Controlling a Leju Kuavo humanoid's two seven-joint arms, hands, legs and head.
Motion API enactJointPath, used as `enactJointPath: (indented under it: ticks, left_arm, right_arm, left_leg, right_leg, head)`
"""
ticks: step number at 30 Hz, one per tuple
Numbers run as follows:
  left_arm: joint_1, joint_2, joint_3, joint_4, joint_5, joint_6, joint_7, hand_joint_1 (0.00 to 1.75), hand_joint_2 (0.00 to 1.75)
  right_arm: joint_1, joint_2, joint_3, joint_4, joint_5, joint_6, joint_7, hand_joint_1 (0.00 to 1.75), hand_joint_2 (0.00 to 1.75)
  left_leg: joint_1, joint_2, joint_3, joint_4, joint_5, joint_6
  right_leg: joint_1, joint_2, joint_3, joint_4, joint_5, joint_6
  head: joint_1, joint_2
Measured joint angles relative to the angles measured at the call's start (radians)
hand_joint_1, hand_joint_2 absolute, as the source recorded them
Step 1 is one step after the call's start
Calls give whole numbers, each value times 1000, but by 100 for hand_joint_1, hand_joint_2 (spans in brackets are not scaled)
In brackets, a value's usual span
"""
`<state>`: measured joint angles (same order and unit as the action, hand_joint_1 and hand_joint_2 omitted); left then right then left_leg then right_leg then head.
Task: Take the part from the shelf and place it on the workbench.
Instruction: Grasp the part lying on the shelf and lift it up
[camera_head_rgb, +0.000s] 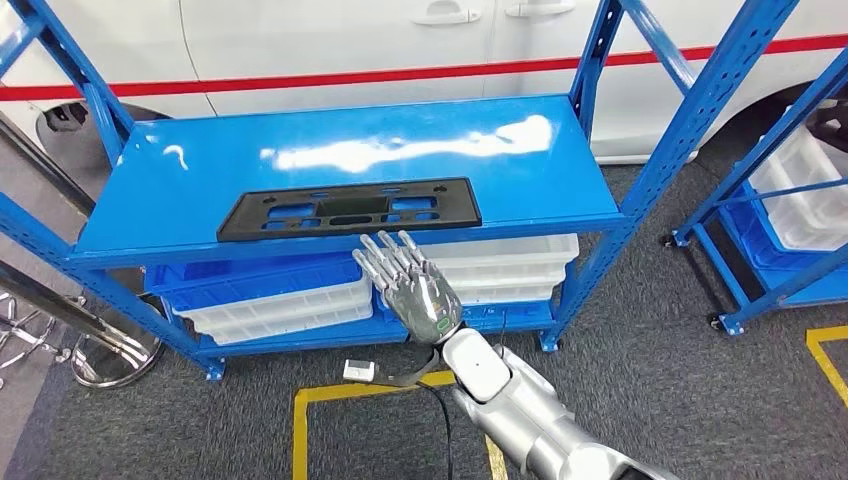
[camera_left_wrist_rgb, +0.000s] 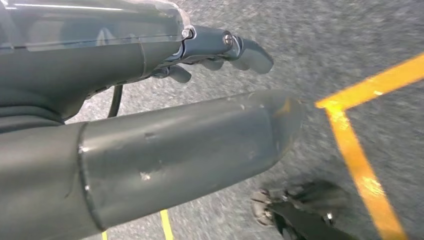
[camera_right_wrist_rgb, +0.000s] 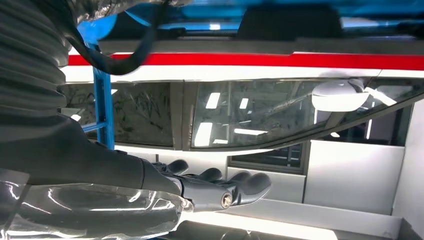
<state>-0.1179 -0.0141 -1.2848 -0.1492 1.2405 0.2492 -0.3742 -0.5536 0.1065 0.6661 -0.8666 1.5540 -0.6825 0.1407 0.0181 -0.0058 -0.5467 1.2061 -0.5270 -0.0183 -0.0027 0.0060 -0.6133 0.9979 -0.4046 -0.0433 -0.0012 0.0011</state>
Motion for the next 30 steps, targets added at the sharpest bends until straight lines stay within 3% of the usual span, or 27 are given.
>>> enactJointPath:
  ticks: [2,3,4,5,7,9,12,14,17,18,19,20,22,23,25,27,30]
  left_arm:
    - [1,0,0,0,1,0,0,0,0]
    - [3,0,0,0,1,0,0,0,0]
    - [4,0,0,0,1,1,0,0,0]
    - [5,0,0,0,1,1,0,0,0]
    - [6,1,0,1,1,2,0,0,0]
    - [5,1,0,1,1,3,1,0,0]
    - [4,0,0,1,4,3,-4,0,0]
    - [2,-2,0,1,9,4,-12,0,0]
    - [1,-2,0,2,14,6,-15,0,0]
    - [2,-2,0,2,16,6,-16,0,0]
    - [3,-2,0,2,18,7,-17,0,0]
    - [3,-2,0,2,18,7,-19,0,0]
    - [3,-3,0,2,18,8,-22,0,0]
    - [2,-4,0,2,18,8,-22,0,0]
    - [2,-5,-1,2,18,9,-24,0,0]
    - [0,-5,-1,2,19,9,-26,0,0]
    - [-1,-5,-1,2,19,11,-27,0,0]
  right_arm:
    - [1,0,0,0,0,0,3,0,175]
    - [2,0,0,0,0,0,5,0,175]
    - [2,0,0,0,0,0,7,0,175]
    - [2,0,0,0,0,0,7,0,175]
    - [3,0,0,1,0,0,8,0,175]
    - [3,0,0,1,0,0,8,0,175]
    - [3,0,1,-2,0,0,8,0,175]
    - [3,1,1,-5,0,0,8,0,175]
    - [12,0,1,-6,0,0,5,0,175]
    - [18,0,1,-5,0,0,3,0,175]
    - [23,-1,2,-4,0,0,2,0,175]
    - [26,-1,3,-3,0,0,2,0,175]
    - [27,0,8,-2,0,0,4,0,175]
    - [26,1,12,-1,0,0,6,0,175]
    - [26,4,22,3,0,0,8,0,175]
    - [27,7,32,8,0,0,9,0,175]
    - [25,14,38,12,0,0,9,0,175]
  left_leg:
    - [1,0,-72,71,-75,-5]
    - [1,0,-95,74,-108,-5]
    - [1,0,-105,51,-114,-4]
    - [1,0,-104,6,-89,-2]
    - [-1,2,-85,-123,28,6]
    - [-4,3,-70,-196,101,15]
    - [-2,1,-60,-200,118,31]
    - [4,2,-55,-206,121,42]
    - [4,2,-52,-208,113,51]
    - [3,1,-51,-208,109,51]
    - [3,0,-49,-207,106,51]
    - [3,-1,-45,-205,101,49]
    - [3,-4,-36,-203,92,45]
    - [3,-4,-33,-202,89,42]
    - [1,-4,-32,-201,85,35]
    - [0,-4,-31,-203,83,24]
    - [1,-1,-42,-169,54,9]
  right_leg:
    - [1,1,28,-4,-20,-3]
    - [1,2,42,-5,-31,-3]
    - [1,4,57,-4,-41,-3]
    - [1,6,71,-4,-52,-1]
    - [3,7,96,-2,-73,5]
    - [7,10,107,2,-91,16]
    - [10,11,114,6,-109,34]
    - [9,8,96,53,-142,44]
    - [0,4,-12,240,-222,58]
    - [-2,3,-44,281,-225,60]
    - [-3,2,-58,284,-206,61]
    - [-4,1,-52,248,-168,60]
    - [-3,0,-7,120,-80,53]
    - [-1,-1,14,69,-58,48]
    - [5,0,30,23,-48,39]
    - [9,2,32,16,-50,32]
    - [-1,0,43,2,-47,15]
  head:
    - [0,0]
    - [0,0]
    - [0,0]
    - [0,0]
    - [0,0]
    - [0,0]
    - [0,0]
    - [0,0]
    - [1,0]
    - [1,0]
    - [1,0]
    - [1,0]
    - [1,0]
    - [1,0]
    - [1,0]
    - [1,0]
    - [1,0]
